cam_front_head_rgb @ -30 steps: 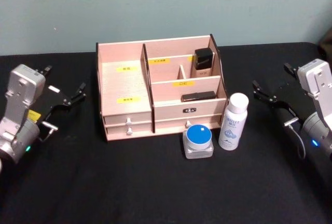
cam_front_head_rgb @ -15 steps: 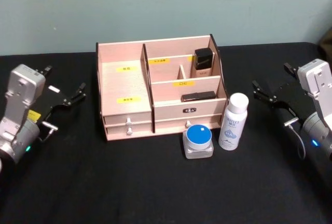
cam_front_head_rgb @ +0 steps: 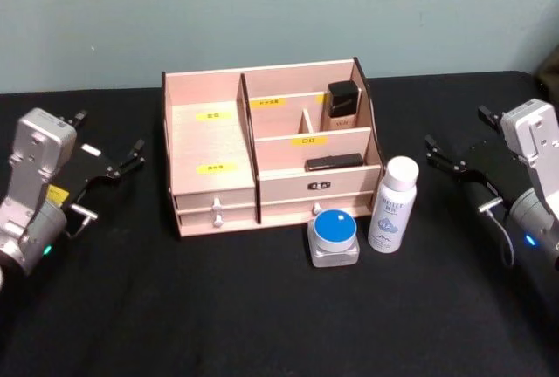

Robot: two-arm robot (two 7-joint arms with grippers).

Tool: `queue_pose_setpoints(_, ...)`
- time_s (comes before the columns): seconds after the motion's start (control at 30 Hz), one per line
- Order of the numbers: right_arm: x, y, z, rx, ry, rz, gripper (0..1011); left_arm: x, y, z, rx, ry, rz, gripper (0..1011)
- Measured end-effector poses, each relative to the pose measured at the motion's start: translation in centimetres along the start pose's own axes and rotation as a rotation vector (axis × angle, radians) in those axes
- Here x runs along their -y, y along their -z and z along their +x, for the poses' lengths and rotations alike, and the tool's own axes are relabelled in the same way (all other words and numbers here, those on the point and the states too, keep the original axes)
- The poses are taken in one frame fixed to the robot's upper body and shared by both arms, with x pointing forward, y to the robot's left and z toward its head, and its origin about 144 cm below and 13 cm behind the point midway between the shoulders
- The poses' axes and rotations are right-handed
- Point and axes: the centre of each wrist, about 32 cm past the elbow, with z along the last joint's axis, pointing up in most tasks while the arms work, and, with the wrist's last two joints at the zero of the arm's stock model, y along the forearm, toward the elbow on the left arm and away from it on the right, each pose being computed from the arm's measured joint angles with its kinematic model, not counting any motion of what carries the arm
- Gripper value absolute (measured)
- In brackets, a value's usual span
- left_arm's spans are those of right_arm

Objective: Pick up the facial cleanser and watermelon frost from the table and place them into the tiered storage box.

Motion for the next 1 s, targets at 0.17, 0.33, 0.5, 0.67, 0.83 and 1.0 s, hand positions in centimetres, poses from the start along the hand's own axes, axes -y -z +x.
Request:
queue_pose_setpoints(0.17,-0.2,0.0,0.3,-0.030,-0.002,0.004,1002,0.0,0.0,0.0,0.000,0.000,0.000,1010)
queue_pose_setpoints(0.33,0.2,-0.7,0.8,-0.051,-0.020,0.028,1002,0.0,0.0,0.0,0.000,0.000,0.000,1009)
queue_pose_setpoints(0.5,1.5,-2.0,1.2,-0.065,-0.058,0.060,1002,0.0,0.0,0.0,0.000,0.000,0.000,1009)
queue_pose_setpoints(0.67,3.3,-3.7,1.6,-0.065,-0.107,0.088,1002,0.0,0.0,0.0,0.000,0.000,0.000,1010)
queue_pose_setpoints(0.83,5.4,-5.3,1.7,-0.062,-0.159,0.114,1002,0.0,0.0,0.0,0.000,0.000,0.000,1010)
queue_pose_setpoints(1.0,7.5,-6.8,1.5,-0.069,-0.221,0.125,1002,0.0,0.0,0.0,0.000,0.000,0.000,1010)
